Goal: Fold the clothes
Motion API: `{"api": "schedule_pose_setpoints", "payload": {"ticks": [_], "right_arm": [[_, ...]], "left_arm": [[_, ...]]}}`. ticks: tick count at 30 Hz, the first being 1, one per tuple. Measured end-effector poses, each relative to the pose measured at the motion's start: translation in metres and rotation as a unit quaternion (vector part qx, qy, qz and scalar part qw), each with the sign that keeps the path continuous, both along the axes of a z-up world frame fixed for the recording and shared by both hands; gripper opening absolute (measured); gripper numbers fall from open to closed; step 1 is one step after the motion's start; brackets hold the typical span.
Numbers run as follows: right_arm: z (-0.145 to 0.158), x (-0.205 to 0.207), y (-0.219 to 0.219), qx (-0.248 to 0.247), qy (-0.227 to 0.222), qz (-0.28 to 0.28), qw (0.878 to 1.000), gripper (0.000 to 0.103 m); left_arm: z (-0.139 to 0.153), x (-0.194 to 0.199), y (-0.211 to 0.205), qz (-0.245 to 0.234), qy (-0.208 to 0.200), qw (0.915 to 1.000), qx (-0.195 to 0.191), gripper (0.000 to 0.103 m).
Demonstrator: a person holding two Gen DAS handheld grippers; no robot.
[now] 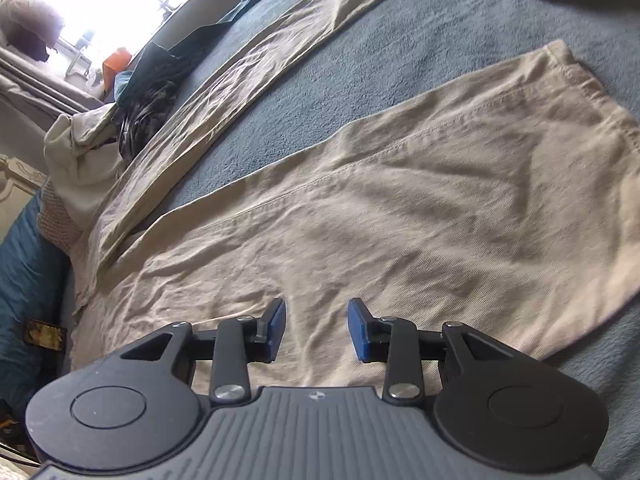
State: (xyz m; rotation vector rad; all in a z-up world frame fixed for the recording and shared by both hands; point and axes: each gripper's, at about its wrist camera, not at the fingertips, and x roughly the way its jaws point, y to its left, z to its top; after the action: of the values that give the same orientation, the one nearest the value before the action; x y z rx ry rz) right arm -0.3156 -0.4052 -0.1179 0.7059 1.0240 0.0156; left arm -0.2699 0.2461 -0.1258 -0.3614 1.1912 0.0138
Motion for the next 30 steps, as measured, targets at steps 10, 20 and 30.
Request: {"api": "schedule_pose_setpoints", "payload": {"ticks": [10,20,30], "right_arm": [[-0.008,-0.006,0.002,0.028,0.016,-0.010,0.999,0.038],[-0.020,-0.013,0.004,0.087,0.030,-0.019,0.996,0.041],[-0.038,-0.035,0.010,0.167,0.059,-0.018,0.984,0.046]], "left_arm": [[-0.003,0.006,0.000,0.000,-0.003,1.0000,-0.001,0.068],[-0.007,0.004,0.001,-0.004,-0.002,0.9994,-0.034,0.068],[-0.012,0.004,-0.001,0.000,-0.003,0.9987,-0.050,0.071]]}}
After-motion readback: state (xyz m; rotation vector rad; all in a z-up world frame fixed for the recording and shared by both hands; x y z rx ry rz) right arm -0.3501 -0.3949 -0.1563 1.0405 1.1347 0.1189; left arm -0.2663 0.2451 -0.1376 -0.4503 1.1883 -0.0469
